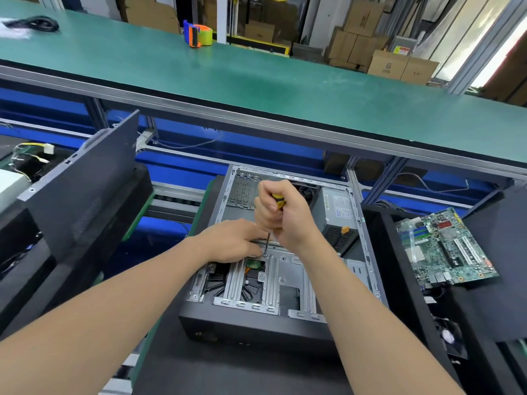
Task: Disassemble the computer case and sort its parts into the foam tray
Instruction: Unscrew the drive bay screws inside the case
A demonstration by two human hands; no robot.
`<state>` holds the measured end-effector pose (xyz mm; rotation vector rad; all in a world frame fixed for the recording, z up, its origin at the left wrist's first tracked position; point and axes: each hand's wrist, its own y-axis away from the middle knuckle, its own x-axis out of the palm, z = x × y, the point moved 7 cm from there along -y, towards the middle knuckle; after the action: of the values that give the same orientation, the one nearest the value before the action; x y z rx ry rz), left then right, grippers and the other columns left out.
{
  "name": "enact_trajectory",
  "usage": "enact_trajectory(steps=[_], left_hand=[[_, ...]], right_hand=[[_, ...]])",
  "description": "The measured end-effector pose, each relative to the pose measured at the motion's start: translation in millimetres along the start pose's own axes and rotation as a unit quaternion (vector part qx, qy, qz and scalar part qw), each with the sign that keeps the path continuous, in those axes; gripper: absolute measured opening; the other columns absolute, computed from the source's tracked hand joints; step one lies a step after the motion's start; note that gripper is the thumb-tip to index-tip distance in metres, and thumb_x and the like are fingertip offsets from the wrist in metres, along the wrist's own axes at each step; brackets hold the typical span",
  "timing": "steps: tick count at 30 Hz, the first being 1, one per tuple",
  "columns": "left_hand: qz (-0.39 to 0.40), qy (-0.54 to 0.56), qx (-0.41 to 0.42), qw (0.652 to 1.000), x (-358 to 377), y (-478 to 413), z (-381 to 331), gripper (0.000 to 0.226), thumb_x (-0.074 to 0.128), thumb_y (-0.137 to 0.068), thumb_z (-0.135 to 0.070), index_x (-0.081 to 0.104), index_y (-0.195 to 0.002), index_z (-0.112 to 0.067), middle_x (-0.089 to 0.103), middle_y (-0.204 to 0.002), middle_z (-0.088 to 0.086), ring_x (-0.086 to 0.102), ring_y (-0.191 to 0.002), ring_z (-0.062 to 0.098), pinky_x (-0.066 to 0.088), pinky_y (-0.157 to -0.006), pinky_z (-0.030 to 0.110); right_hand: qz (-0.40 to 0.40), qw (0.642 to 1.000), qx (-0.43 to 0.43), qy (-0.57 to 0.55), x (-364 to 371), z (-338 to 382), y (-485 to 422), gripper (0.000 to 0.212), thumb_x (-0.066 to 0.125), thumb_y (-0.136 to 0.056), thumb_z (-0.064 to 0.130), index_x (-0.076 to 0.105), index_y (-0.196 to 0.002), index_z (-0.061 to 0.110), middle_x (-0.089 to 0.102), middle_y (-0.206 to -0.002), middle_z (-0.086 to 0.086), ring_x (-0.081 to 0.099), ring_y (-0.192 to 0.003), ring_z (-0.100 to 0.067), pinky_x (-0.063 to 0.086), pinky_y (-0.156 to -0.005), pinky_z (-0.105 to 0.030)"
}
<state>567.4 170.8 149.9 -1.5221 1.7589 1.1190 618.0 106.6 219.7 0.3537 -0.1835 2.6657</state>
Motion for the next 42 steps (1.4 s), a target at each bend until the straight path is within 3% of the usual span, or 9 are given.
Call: enact_trajectory(steps=[5,9,12,16,20,23,30,34,42], left_hand=[[0.001,0.001,-0.027,1.0,-0.4,-2.3,3.6,0.034,0.055,-0.084,-0.047,0.061,-0.104,-0.02,0.064,-0.1,0.002,0.06,-0.093,0.025,0.05,-0.083,0.046],[-0.002,-0.006,-0.026,1.0,0.4,-3.8,3.5,0.026,0.057,-0.087,-0.044,0.058,-0.099,-0.021,0.061,-0.094,0.001,0.058,-0.089,0.024,0.049,-0.079,0.043],[-0.003,-0.006,-0.025,1.0,0.7,-4.8,3.6,0.024,0.057,-0.087,-0.043,0.057,-0.097,-0.022,0.06,-0.091,0.001,0.058,-0.085,0.024,0.05,-0.077,0.043],[-0.012,-0.008,-0.005,1.0,0.8,-4.5,2.1,0.005,0.058,-0.088,-0.043,0.054,-0.089,-0.04,0.053,-0.082,-0.01,0.053,-0.075,0.009,0.04,-0.064,0.034],[-0.025,-0.002,0.023,0.999,-4.7,-2.7,-6.8,0.03,0.058,-0.088,-0.036,0.046,-0.085,-0.063,0.053,-0.079,-0.025,0.052,-0.075,0.007,0.035,-0.062,0.029],[-0.026,-0.006,0.029,0.999,-7.2,-0.1,-12.4,0.05,0.058,-0.09,-0.032,0.041,-0.078,-0.077,0.055,-0.077,-0.037,0.051,-0.073,-0.009,0.033,-0.061,0.027],[-0.016,-0.023,0.029,0.999,-0.2,-3.9,-3.4,0.011,0.053,-0.088,-0.04,0.054,-0.098,-0.036,0.062,-0.093,-0.012,0.058,-0.087,0.014,0.046,-0.075,0.038],[-0.02,-0.016,0.032,0.999,-1.0,-4.2,-2.0,0.013,0.057,-0.087,-0.04,0.045,-0.081,-0.039,0.055,-0.079,-0.013,0.053,-0.075,0.002,0.034,-0.062,0.034],[-0.018,-0.002,0.02,1.0,0.9,-7.3,3.6,0.016,0.057,-0.086,-0.045,0.05,-0.088,-0.031,0.062,-0.088,-0.008,0.057,-0.08,0.01,0.046,-0.071,0.037]], right_hand=[[0.148,0.984,0.059,-0.078,9.9,-3.3,-7.7,0.04,0.062,-0.086,0.035,0.039,-0.056,0.02,0.028,-0.045,0.006,0.018,-0.039,-0.012,0.016,-0.042,-0.026],[0.156,0.981,0.046,-0.104,10.9,-3.3,-9.2,0.033,0.061,-0.09,0.037,0.047,-0.07,0.014,0.03,-0.046,0.008,0.02,-0.038,-0.008,0.016,-0.042,-0.023],[0.084,0.994,0.006,-0.077,6.9,-3.2,-7.3,0.023,0.052,-0.097,0.031,0.047,-0.081,0.015,0.032,-0.047,0.004,0.021,-0.039,-0.012,0.017,-0.042,-0.026],[-0.106,0.99,-0.058,0.074,-4.3,6.3,3.1,0.026,0.054,-0.1,0.027,0.058,-0.08,0.011,0.056,-0.063,-0.014,0.05,-0.054,-0.026,0.044,-0.053,-0.035],[-0.318,0.934,-0.099,0.128,-13.4,13.9,24.2,0.034,0.056,-0.106,0.028,0.072,-0.081,0.011,0.07,-0.071,-0.006,0.066,-0.066,-0.019,0.055,-0.065,-0.029],[-0.371,0.917,-0.091,0.115,-11.8,12.7,31.2,0.041,0.048,-0.111,0.027,0.069,-0.079,0.013,0.065,-0.069,0.001,0.058,-0.061,-0.015,0.05,-0.061,-0.03],[-0.272,0.959,-0.063,0.054,-7.5,6.9,23.1,0.036,0.048,-0.092,0.031,0.056,-0.058,0.025,0.043,-0.056,0.0,0.034,-0.049,-0.017,0.028,-0.048,-0.029],[-0.195,0.979,-0.058,0.0,-11.5,4.9,13.8,0.031,0.048,-0.089,0.027,0.049,-0.058,0.022,0.027,-0.051,0.001,0.022,-0.047,-0.018,0.026,-0.045,-0.027],[0.077,0.995,0.004,-0.062,-3.4,2.7,-5.7,0.035,0.045,-0.095,0.022,0.039,-0.061,0.015,0.03,-0.048,0.002,0.019,-0.036,-0.012,0.011,-0.04,-0.028]])
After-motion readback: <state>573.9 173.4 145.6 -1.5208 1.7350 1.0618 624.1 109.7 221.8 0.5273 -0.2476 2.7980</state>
